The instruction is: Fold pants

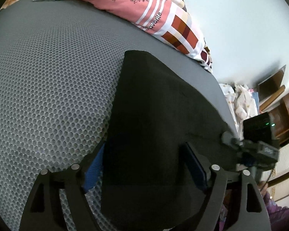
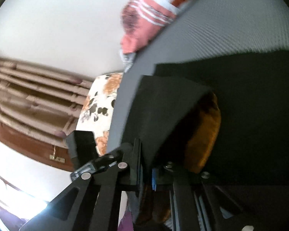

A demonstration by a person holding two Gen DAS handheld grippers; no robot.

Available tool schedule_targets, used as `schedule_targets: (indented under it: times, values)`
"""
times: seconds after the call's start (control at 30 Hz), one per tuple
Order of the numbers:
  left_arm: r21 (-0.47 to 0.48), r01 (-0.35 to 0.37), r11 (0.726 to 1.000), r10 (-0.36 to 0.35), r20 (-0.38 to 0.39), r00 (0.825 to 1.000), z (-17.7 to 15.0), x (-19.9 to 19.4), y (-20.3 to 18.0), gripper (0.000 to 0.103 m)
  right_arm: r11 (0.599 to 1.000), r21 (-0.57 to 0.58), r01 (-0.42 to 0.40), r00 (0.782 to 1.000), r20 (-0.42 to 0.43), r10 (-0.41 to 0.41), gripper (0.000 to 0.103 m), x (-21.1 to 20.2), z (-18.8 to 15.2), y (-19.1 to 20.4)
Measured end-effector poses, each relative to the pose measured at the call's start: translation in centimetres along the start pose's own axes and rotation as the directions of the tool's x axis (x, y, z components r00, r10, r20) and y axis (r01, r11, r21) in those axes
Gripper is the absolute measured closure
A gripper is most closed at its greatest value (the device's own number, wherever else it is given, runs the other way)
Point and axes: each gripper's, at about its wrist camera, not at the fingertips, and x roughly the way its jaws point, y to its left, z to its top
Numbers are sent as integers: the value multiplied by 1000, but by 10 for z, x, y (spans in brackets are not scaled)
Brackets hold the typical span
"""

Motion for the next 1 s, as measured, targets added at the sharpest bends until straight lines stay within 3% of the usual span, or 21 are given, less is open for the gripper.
schedule_targets:
  times: [0.13,0.27,0.33,0.43,0.57,0.67,0.8,0.9,0.93,1.0]
  values:
    - [-8,4,1000,-4,-2,1000,3,1,0,20,999,-39,1,1000,-4,-1,93,-1,3,21]
    - [12,-7,1000,8,-15,1000,3,2,-2,20,990,5,141,988,-69,-140,81,1,2,-4]
    - [33,-10,999,11,-15,1000,2,3,-4,20,987,48,151,988,-35,-149,72,-14,4,-19]
    - [47,-7,999,8,-9,1000,3,8,-8,19,975,4,222,972,76,-222,57,-44,22,-24]
    - [40,11,999,-11,-7,1000,5,9,-7,16,983,-28,179,979,101,-176,56,-52,48,-34]
    - [40,17,999,-16,-9,1000,6,10,-6,14,986,-32,161,986,45,-160,56,-34,54,-42]
    - [64,10,998,-9,-6,1000,7,13,-10,11,993,-37,116,992,-35,-118,56,-9,42,-35]
    - [83,11,996,-11,-2,1000,7,15,-12,8,1000,-25,13,999,-33,-14,59,-11,31,-23]
    - [88,12,996,-12,0,1000,7,15,-13,8,999,-50,15,999,-37,-16,60,-12,28,-18]
    - [101,8,995,-8,-1,1000,8,17,-14,7,979,-137,149,987,-48,-156,59,-6,25,-13]
